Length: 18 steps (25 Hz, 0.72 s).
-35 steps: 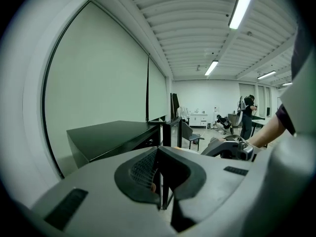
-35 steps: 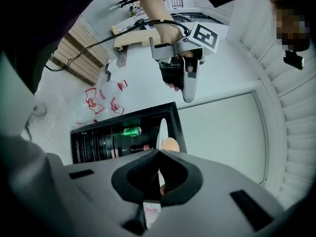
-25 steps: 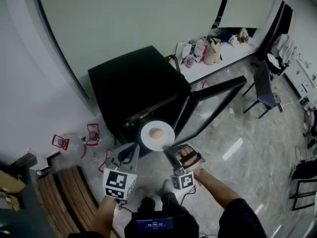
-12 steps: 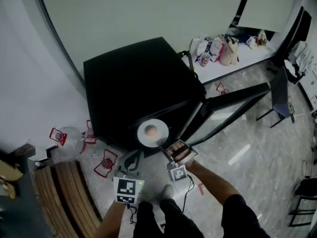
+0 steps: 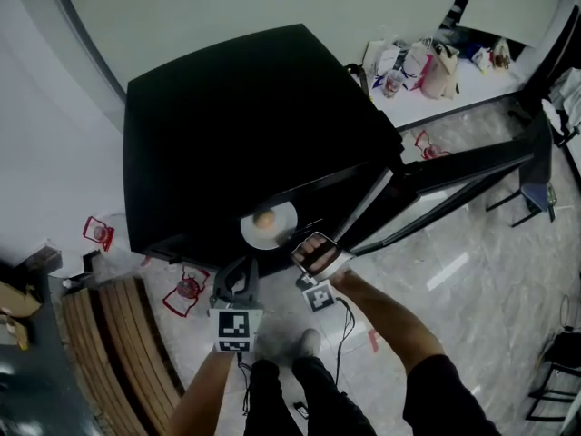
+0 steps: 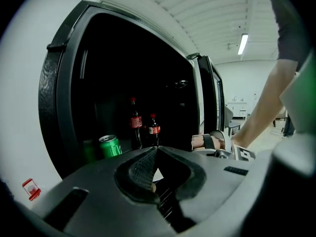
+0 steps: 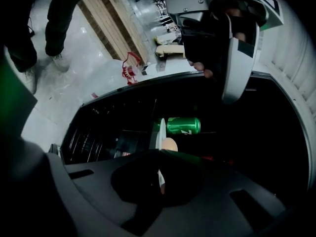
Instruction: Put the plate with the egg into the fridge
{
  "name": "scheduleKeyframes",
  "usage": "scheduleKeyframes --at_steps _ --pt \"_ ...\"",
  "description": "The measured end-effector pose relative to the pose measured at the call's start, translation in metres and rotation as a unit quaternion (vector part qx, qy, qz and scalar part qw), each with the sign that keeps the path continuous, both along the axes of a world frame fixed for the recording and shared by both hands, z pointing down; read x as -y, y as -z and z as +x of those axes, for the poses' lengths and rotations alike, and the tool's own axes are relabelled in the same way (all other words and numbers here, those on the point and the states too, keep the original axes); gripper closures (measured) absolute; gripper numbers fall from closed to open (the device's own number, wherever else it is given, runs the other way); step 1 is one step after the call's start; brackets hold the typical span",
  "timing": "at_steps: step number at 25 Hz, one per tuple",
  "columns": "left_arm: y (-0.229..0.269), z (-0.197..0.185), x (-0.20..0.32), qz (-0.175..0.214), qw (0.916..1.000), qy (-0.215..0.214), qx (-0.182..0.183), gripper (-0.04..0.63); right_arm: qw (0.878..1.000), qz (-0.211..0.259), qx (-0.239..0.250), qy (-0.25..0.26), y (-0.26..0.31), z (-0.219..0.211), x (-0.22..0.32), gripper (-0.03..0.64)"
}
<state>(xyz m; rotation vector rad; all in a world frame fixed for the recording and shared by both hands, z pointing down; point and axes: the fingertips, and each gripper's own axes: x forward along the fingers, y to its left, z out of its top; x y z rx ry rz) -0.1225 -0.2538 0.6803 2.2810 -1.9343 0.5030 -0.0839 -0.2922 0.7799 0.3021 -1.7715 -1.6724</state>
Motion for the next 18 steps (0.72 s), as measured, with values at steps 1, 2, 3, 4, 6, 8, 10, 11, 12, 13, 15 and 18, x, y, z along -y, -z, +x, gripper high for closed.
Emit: scheduleKeyframes --at_steps 1,2,3,4,6,8,10,11,12,13,15,18 --pt "-0.006 0.000 0.003 -0.002 1.0000 0.003 0.001 0.586 1.000 0.002 -0.002 0.004 -0.005 -0.002 0.003 0.604" --pt "-0.011 0.001 0.005 -0.004 1.0000 0.005 0.001 0.586 1.000 0.004 -0.003 0.008 -0.008 -0.004 0.005 0.604" --pt "-0.016 0.002 0.007 -0.005 1.0000 0.007 0.002 0.586 1.000 0.006 -0.003 0.010 -0.010 -0.005 0.007 0.604" --pt "-0.021 0.003 0.009 -0.007 0.9999 0.009 0.002 0.586 1.000 0.007 -0.002 0.012 -0.011 -0.007 0.009 0.604" --pt "-0.029 0.003 0.011 -0.008 0.9998 0.016 0.002 0.586 1.000 0.005 0.003 0.018 -0.012 -0.011 0.009 0.604" --pt "-0.038 0.003 0.015 -0.009 0.9997 0.021 0.005 0.586 1.000 0.006 0.004 0.022 -0.012 -0.015 0.011 0.604" --pt "-0.045 0.003 0.019 -0.010 0.9996 0.023 0.011 0.586 1.000 0.008 -0.001 0.022 -0.012 -0.016 0.015 0.604" --pt "-0.049 0.003 0.021 -0.010 0.9996 0.025 0.012 0.586 1.000 0.005 -0.003 0.021 -0.012 -0.016 0.015 0.604" --pt "-0.051 0.002 0.021 -0.011 0.9995 0.028 0.011 0.586 1.000 0.000 -0.004 0.020 -0.013 -0.017 0.016 0.604" --pt "-0.054 0.001 0.022 -0.012 0.9994 0.030 0.010 0.586 1.000 -0.006 -0.003 0.019 -0.015 -0.017 0.016 0.604" --pt "-0.057 -0.001 0.023 -0.014 0.9993 0.034 0.011 0.586 1.000 -0.023 -0.001 0.016 -0.017 -0.018 0.015 0.603" --pt "-0.063 -0.002 0.023 -0.020 0.9989 0.040 0.010 0.586 0.999 -0.051 0.003 0.010 -0.021 -0.019 0.013 0.603"
